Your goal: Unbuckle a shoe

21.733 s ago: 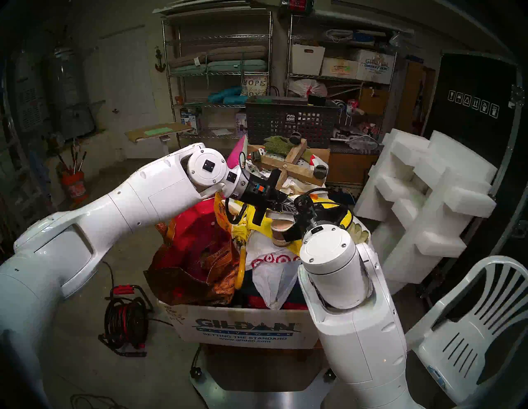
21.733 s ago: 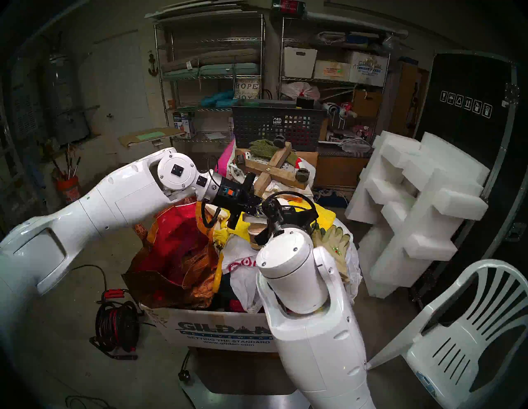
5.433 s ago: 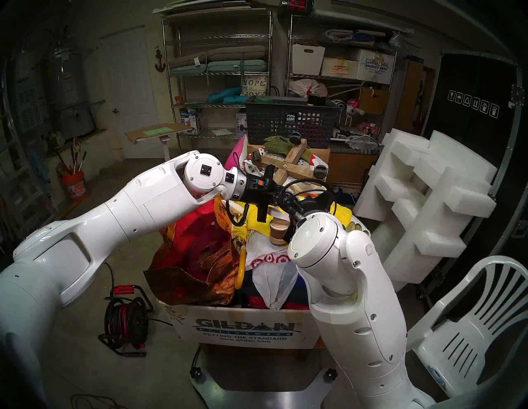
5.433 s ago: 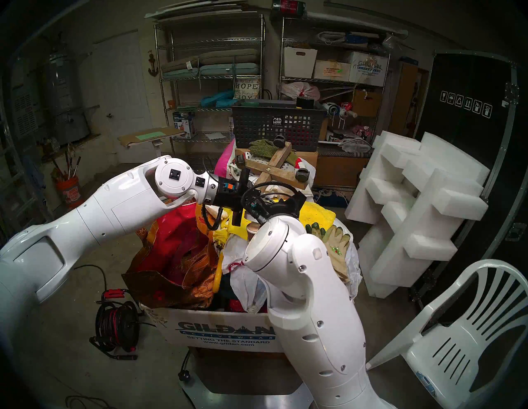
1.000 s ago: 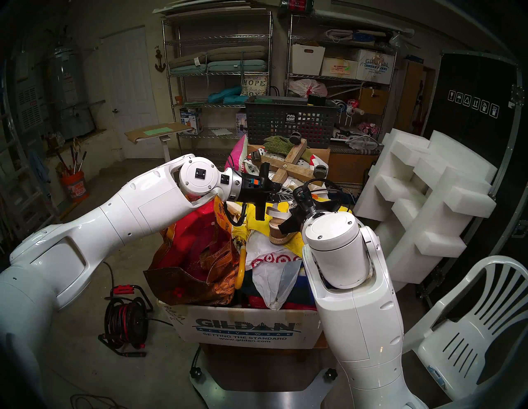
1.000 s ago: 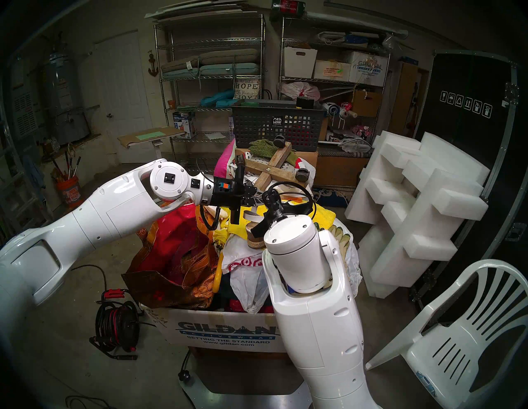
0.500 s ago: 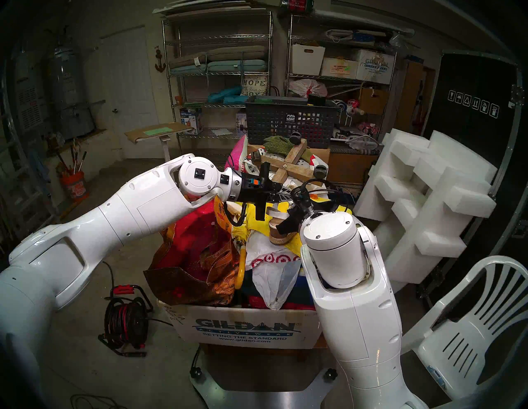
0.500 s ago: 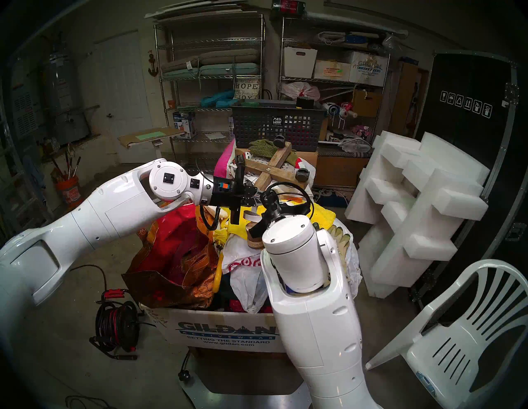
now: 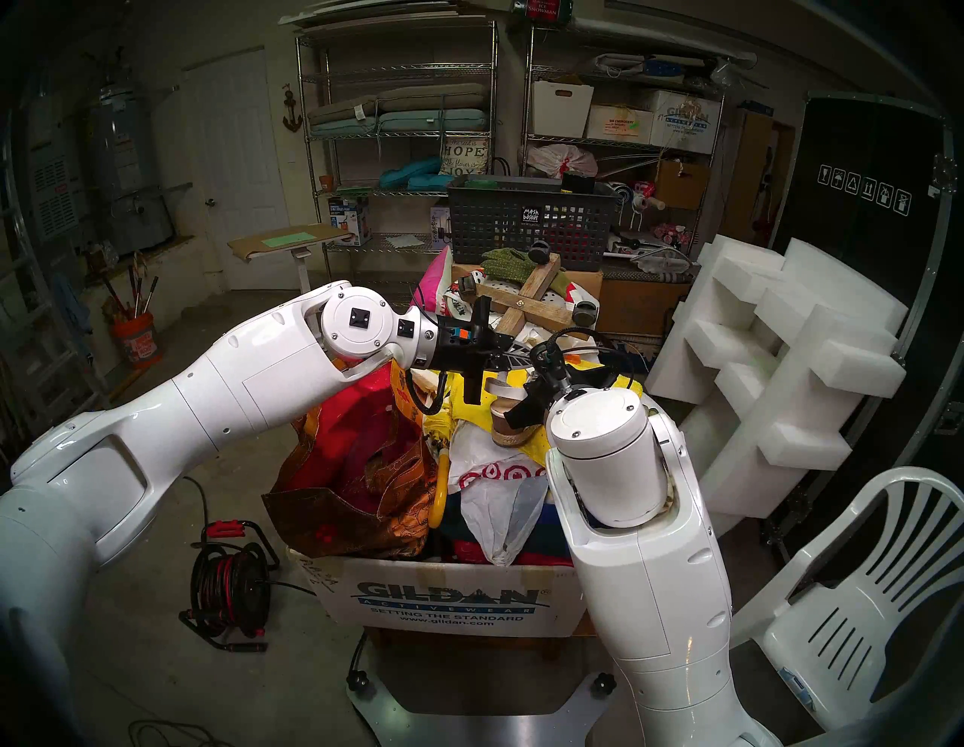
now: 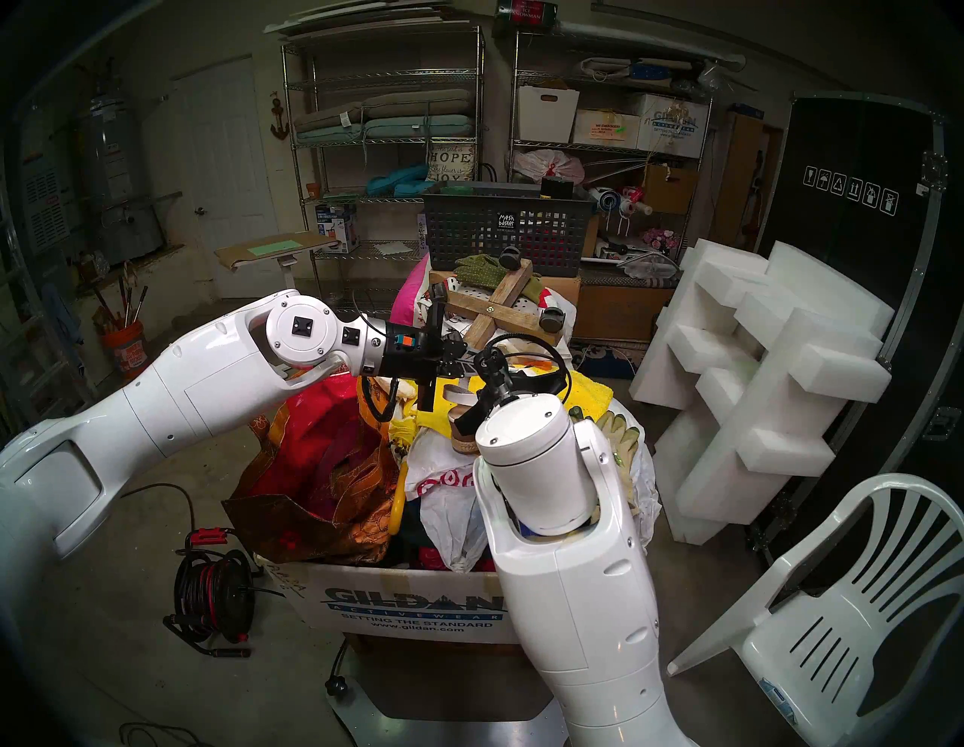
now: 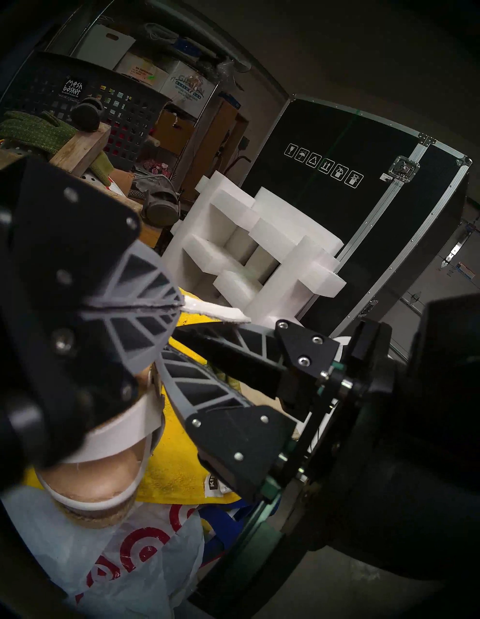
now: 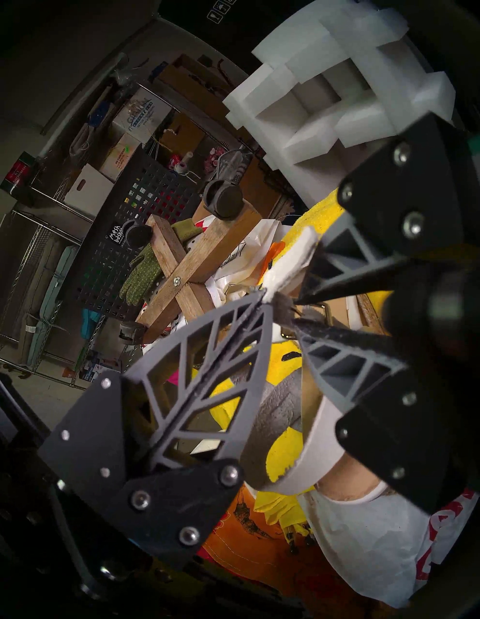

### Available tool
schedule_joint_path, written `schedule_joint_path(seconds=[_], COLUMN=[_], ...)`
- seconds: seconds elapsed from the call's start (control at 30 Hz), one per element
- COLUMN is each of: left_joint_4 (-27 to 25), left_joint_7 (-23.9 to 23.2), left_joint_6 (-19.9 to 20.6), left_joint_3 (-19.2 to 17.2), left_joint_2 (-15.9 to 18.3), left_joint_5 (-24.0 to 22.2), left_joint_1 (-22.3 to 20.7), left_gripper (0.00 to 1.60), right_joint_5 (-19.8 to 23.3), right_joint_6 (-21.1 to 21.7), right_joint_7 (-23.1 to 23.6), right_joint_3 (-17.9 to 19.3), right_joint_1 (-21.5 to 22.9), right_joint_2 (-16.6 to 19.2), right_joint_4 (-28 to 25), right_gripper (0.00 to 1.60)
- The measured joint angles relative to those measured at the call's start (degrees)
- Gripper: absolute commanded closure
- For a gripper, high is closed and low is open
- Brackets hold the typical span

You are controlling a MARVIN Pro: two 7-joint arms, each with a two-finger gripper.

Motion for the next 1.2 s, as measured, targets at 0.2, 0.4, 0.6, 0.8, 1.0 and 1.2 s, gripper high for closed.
schedule_joint_path(seconds=[0.2,0.4,0.6,0.8,1.0,1.2], left_joint_4=[-0.38,-0.54,-0.63,-0.75,-0.76,-0.70], left_joint_7=[0.02,0.01,-0.01,0.01,0.08,0.21], left_joint_6=[-0.09,-0.29,-0.43,-0.48,-0.58,-0.65], left_joint_3=[0.03,0.07,0.08,0.08,0.05,-0.02], left_joint_2=[0.41,0.76,1.02,1.23,1.35,1.34], left_joint_5=[-0.05,-0.05,-0.08,-0.12,-0.18,-0.26], left_joint_1=[0.17,0.32,0.41,0.50,0.52,0.50], left_gripper=[1.60,1.60,1.60,1.60,1.60,1.60], right_joint_5=[0.81,1.75,2.42,2.53,2.42,1.73], right_joint_6=[0.00,-0.01,-0.01,-0.01,-0.01,-0.01], right_joint_7=[0.34,0.81,0.79,-0.08,-1.23,-2.02], right_joint_3=[0.09,0.45,0.52,0.18,-0.35,-0.54], right_joint_1=[0.29,0.60,0.82,1.01,1.05,0.61], right_joint_2=[-0.07,-0.12,-0.16,-0.20,-0.21,-0.13], right_joint_4=[0.46,0.90,1.30,1.63,1.80,1.26], right_gripper=[0.93,1.00,1.31,1.60,1.60,1.60])
